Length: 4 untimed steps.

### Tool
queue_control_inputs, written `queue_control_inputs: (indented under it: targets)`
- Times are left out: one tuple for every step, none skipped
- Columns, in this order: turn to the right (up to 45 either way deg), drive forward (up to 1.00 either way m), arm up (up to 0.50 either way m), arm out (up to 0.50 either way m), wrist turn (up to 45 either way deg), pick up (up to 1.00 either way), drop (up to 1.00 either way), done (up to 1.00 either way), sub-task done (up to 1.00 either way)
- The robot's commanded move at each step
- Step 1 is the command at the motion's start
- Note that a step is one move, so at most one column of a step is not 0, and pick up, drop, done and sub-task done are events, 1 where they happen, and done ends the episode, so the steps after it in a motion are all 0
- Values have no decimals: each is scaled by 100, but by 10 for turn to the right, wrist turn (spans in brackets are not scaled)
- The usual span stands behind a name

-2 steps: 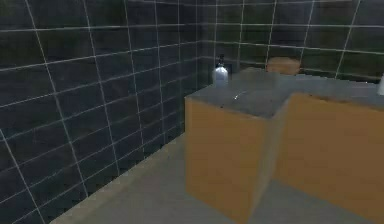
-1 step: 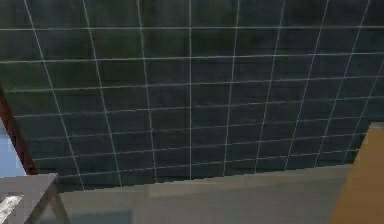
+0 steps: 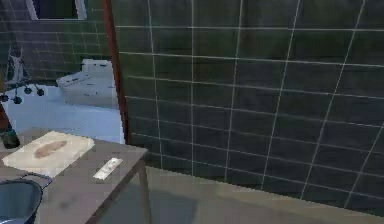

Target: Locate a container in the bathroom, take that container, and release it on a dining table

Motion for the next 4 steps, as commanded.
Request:
queue_control_inputs:
  targets:
    - [450,0,0,0,0,0,0,0,0]
    - [450,0,0,0,0,0,0,0,0]
    - [420,0,0,0,0,0,0,0,0]
    - [-450,0,0,0,0,0,0,0,0]
